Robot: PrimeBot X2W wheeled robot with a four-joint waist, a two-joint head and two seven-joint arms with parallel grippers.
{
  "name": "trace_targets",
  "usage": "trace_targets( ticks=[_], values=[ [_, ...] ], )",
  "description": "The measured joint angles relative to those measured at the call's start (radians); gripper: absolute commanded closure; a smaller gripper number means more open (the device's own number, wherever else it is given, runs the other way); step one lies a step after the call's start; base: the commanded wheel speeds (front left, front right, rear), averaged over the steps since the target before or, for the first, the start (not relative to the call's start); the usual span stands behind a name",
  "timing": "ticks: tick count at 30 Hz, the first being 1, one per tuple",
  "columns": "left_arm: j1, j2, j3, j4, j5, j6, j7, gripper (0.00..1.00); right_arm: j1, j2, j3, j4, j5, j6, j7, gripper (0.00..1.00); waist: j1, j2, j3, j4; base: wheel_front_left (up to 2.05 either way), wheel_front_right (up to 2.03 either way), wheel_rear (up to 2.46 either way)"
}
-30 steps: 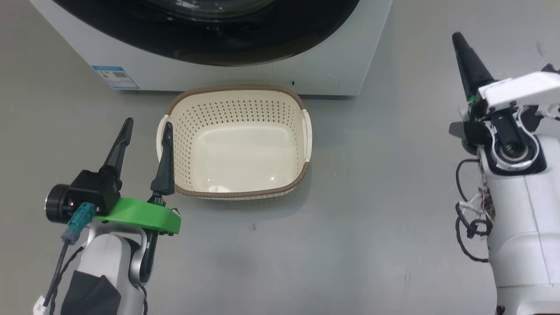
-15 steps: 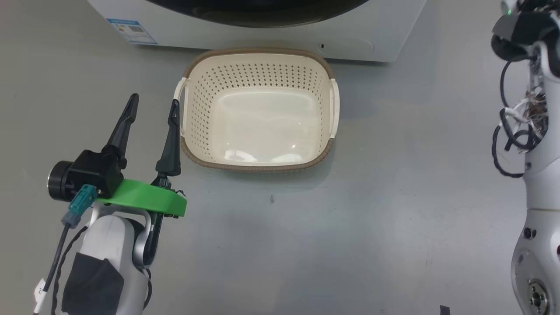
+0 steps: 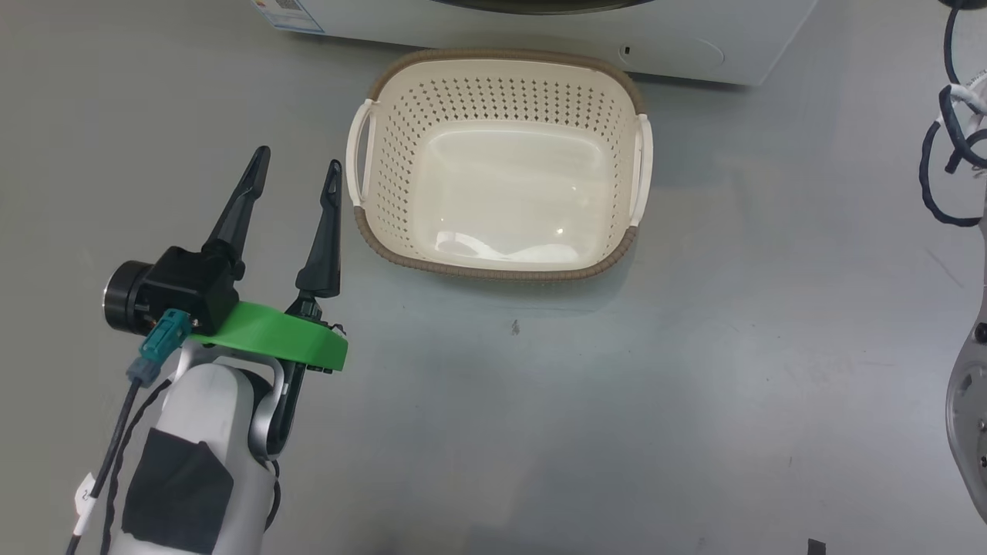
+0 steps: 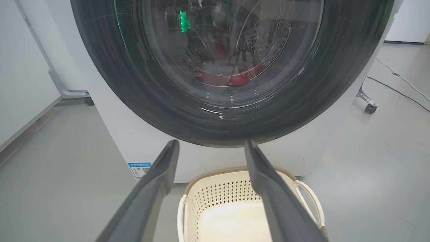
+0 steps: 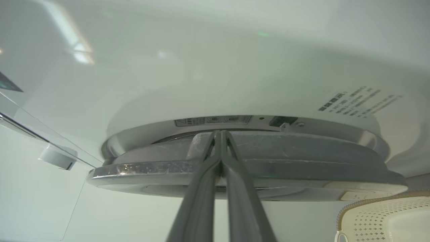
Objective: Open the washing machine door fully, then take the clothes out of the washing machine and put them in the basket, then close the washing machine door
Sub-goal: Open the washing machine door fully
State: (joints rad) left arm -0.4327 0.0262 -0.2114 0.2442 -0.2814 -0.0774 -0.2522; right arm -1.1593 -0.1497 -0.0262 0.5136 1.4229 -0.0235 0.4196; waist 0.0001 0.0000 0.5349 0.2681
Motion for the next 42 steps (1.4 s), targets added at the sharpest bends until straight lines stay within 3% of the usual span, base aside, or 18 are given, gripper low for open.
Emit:
trace_targets(
  ticks=[24, 42],
  values=[
    [-0.018, -0.003, -0.036, -0.003, -0.052, -0.006, 0.000, 0.00, -0.132, -0.028, -0.008, 0.157, 0.008, -0.022, 0.046, 1.00, -0.0001, 0.0000, 0.036, 0.052, 0.00, 0.00, 0.00],
    [-0.018, -0.003, -0.046, 0.010, -0.052, 0.011, 0.000, 0.00, -0.122, -0.041, -0.005, 0.240, 0.074, 0.039, 0.188, 1.00, -0.0001, 0.0000, 0.005, 0.037, 0.00, 0.00, 0.00]
  ],
)
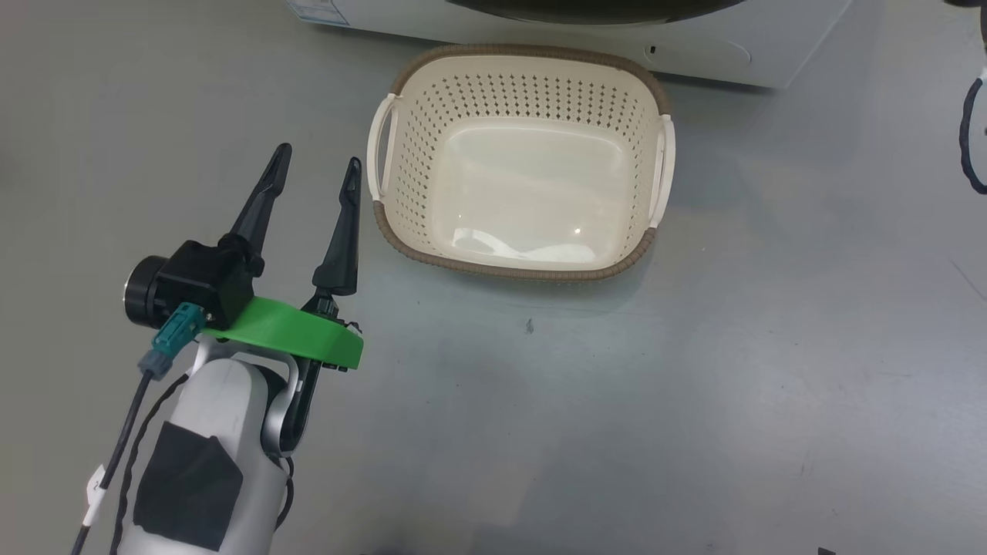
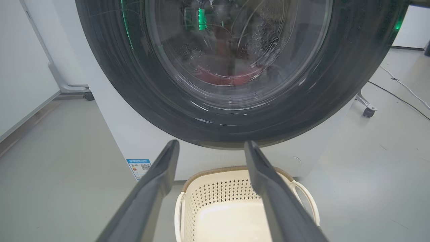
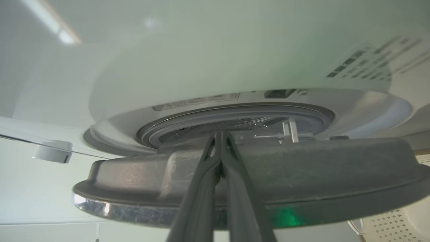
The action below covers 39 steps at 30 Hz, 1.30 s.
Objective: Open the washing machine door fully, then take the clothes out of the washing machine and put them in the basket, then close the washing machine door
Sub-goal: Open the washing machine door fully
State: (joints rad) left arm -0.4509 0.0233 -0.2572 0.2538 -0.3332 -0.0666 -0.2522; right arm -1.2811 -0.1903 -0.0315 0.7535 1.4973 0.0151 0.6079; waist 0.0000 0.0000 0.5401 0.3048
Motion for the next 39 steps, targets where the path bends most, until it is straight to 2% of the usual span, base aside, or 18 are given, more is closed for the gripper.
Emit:
trace_targets(
  ticks=[18, 32, 39],
  values=[
    [0.003, 0.000, -0.002, 0.032, 0.010, 0.002, 0.000, 0.00, 0.105, 0.038, 0.045, 0.036, 0.041, 0.066, 0.133, 1.00, 0.0000, 0.0000, -0.066, -0.036, 0.00, 0.00, 0.00],
    [0.024, 0.000, 0.002, 0.064, 0.018, 0.009, 0.000, 0.00, 0.212, 0.079, 0.091, 0.002, 0.063, 0.098, 0.225, 1.00, 0.0000, 0.0000, -0.119, -0.052, 0.00, 0.00, 0.00],
    [0.040, 0.000, 0.003, 0.082, 0.018, 0.009, 0.000, 0.00, 0.283, 0.097, 0.123, -0.025, 0.080, 0.101, 0.260, 1.00, 0.0000, 0.0000, -0.161, -0.053, 0.00, 0.00, 0.00]
  ],
)
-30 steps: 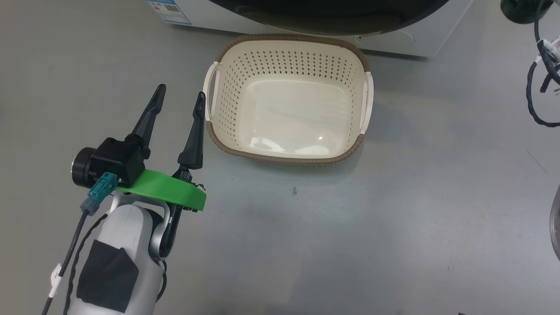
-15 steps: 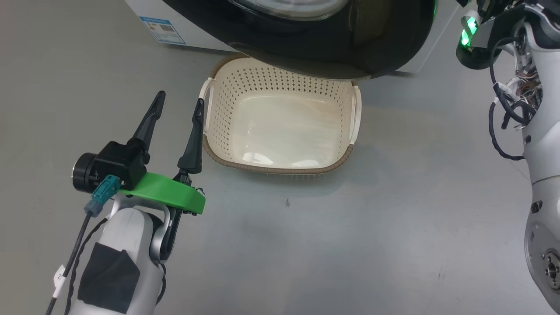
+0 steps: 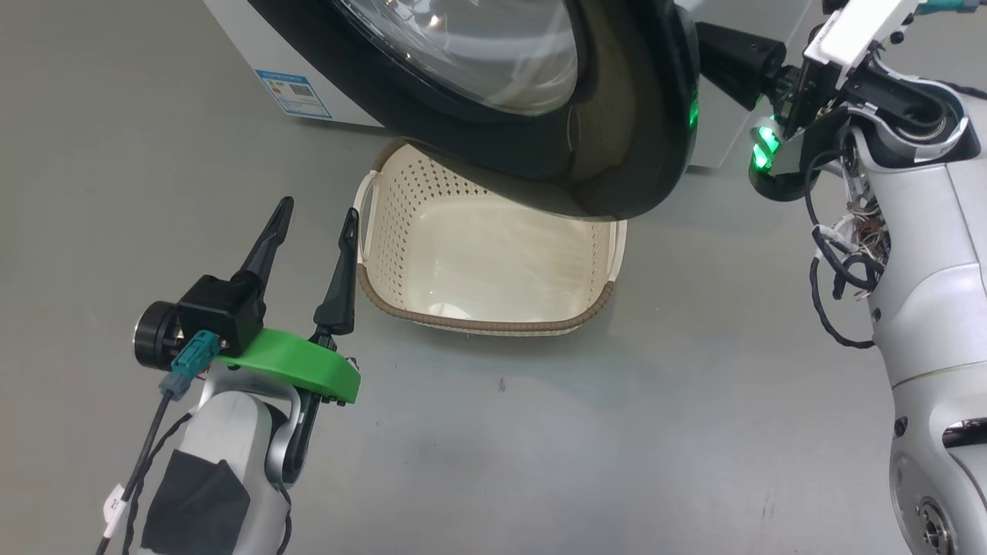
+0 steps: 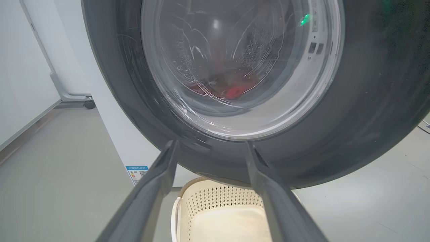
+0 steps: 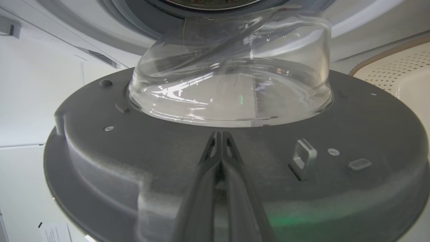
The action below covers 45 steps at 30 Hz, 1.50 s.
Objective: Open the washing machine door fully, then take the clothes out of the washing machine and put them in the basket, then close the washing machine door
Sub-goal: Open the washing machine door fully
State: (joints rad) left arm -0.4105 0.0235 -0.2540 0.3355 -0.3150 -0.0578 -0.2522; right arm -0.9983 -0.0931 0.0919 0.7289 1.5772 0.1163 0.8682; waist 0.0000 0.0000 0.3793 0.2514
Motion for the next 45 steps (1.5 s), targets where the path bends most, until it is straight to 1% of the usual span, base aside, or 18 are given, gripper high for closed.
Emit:
trace_targets(
  ticks=[13, 20, 32, 45],
  values=[
    [0.053, 0.000, -0.002, 0.043, 0.000, 0.000, 0.000, 0.00, 0.125, 0.018, 0.060, -0.064, 0.030, 0.005, 0.030, 1.00, 0.0000, 0.0000, -0.092, 0.013, 0.00, 0.00, 0.00],
    [0.069, 0.001, -0.012, 0.063, 0.002, 0.000, 0.000, 0.00, 0.195, 0.020, 0.095, -0.106, 0.046, 0.005, 0.033, 1.00, -0.0001, 0.0000, -0.137, 0.032, 0.00, 0.00, 0.00],
    [0.106, 0.001, -0.041, 0.097, 0.002, 0.000, 0.000, 0.00, 0.317, 0.023, 0.206, -0.187, 0.151, 0.005, 0.030, 1.00, -0.0001, 0.0000, -0.201, 0.088, 0.00, 0.00, 0.00],
    [0.124, 0.002, -0.051, 0.110, 0.002, 0.004, 0.000, 0.00, 0.377, 0.023, 0.313, -0.244, 0.218, 0.005, -0.036, 1.00, -0.0001, 0.0000, -0.237, 0.159, 0.00, 0.00, 0.00]
  ],
)
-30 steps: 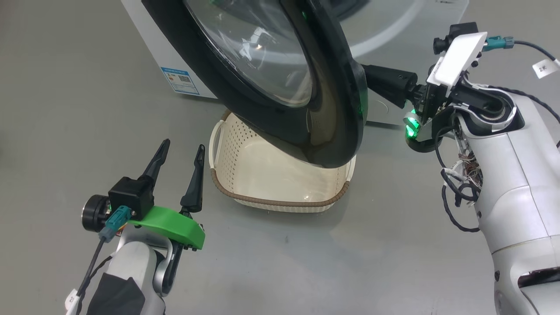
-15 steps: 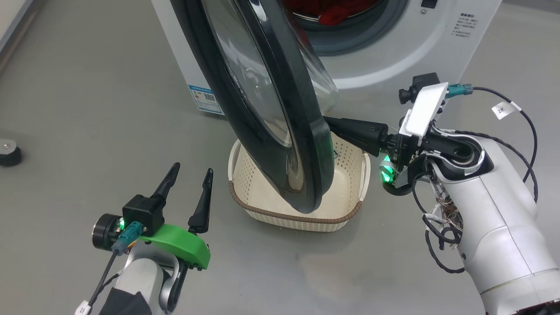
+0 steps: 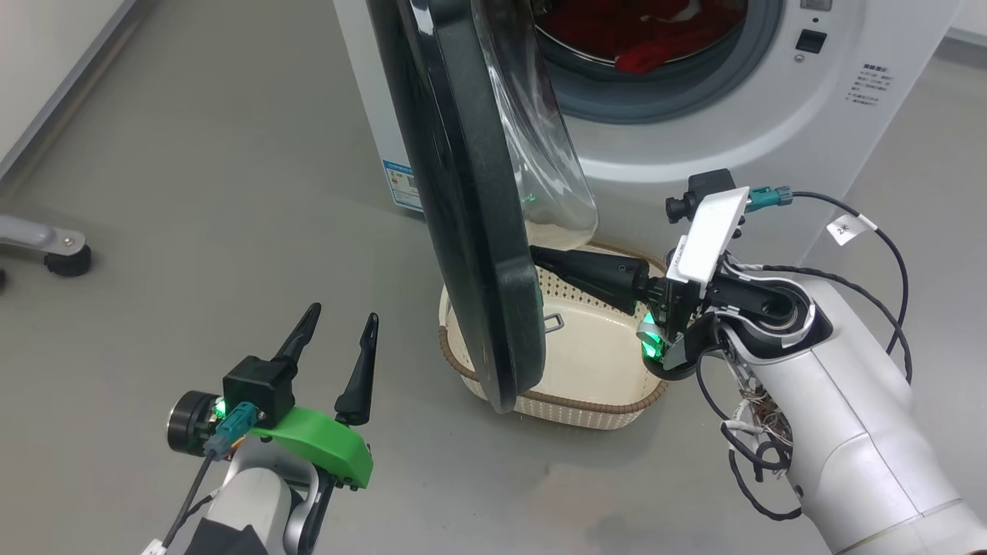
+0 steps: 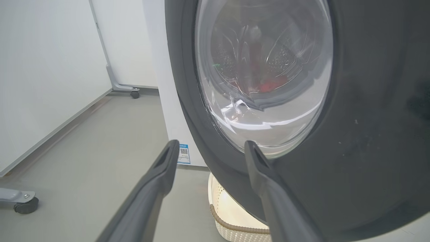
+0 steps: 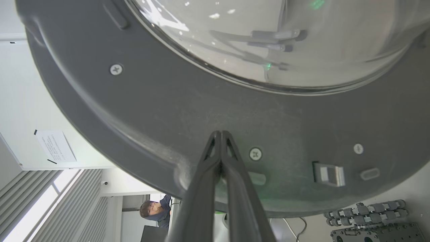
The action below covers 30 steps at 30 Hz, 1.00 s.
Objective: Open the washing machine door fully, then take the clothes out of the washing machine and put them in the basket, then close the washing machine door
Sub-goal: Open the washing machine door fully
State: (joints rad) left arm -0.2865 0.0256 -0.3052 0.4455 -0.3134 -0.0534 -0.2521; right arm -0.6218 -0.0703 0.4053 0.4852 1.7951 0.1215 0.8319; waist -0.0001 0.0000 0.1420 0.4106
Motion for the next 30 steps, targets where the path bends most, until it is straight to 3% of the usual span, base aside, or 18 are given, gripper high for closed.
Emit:
trace_targets(
  ticks=[14, 25, 26, 28, 29, 30],
  values=[
    [0.010, 0.001, 0.007, 0.000, 0.000, 0.014, 0.000, 0.00, 0.017, 0.001, 0.082, -0.030, 0.030, 0.000, -0.082, 1.00, 0.0000, 0.0000, -0.016, 0.025, 0.00, 0.00, 0.00],
    [0.022, 0.002, 0.011, 0.000, -0.002, 0.019, 0.000, 0.00, 0.060, 0.006, 0.016, -0.053, 0.037, 0.000, -0.229, 1.00, 0.0000, 0.0000, -0.028, 0.016, 0.00, 0.00, 0.00],
    [0.022, 0.002, 0.012, 0.000, -0.002, 0.019, 0.000, 0.00, 0.068, 0.007, 0.004, -0.053, 0.037, 0.000, -0.245, 0.95, 0.0000, 0.0000, -0.029, 0.014, 0.00, 0.00, 0.00],
    [0.022, 0.002, 0.013, 0.000, -0.002, 0.022, 0.000, 0.00, 0.084, 0.007, -0.019, -0.053, 0.036, 0.000, -0.272, 0.56, 0.0000, 0.0000, -0.030, 0.011, 0.00, 0.00, 0.00],
    [0.022, 0.002, 0.014, 0.000, -0.002, 0.023, 0.000, 0.00, 0.093, 0.007, -0.031, -0.053, 0.034, 0.000, -0.288, 0.08, 0.0000, 0.0000, -0.031, 0.009, 0.00, 0.00, 0.00],
    [0.022, 0.002, 0.017, 0.000, -0.002, 0.023, 0.000, 0.00, 0.100, 0.007, -0.041, -0.054, 0.033, 0.000, -0.302, 0.00, 0.0000, 0.0000, -0.032, 0.007, 0.00, 0.00, 0.00]
  ],
)
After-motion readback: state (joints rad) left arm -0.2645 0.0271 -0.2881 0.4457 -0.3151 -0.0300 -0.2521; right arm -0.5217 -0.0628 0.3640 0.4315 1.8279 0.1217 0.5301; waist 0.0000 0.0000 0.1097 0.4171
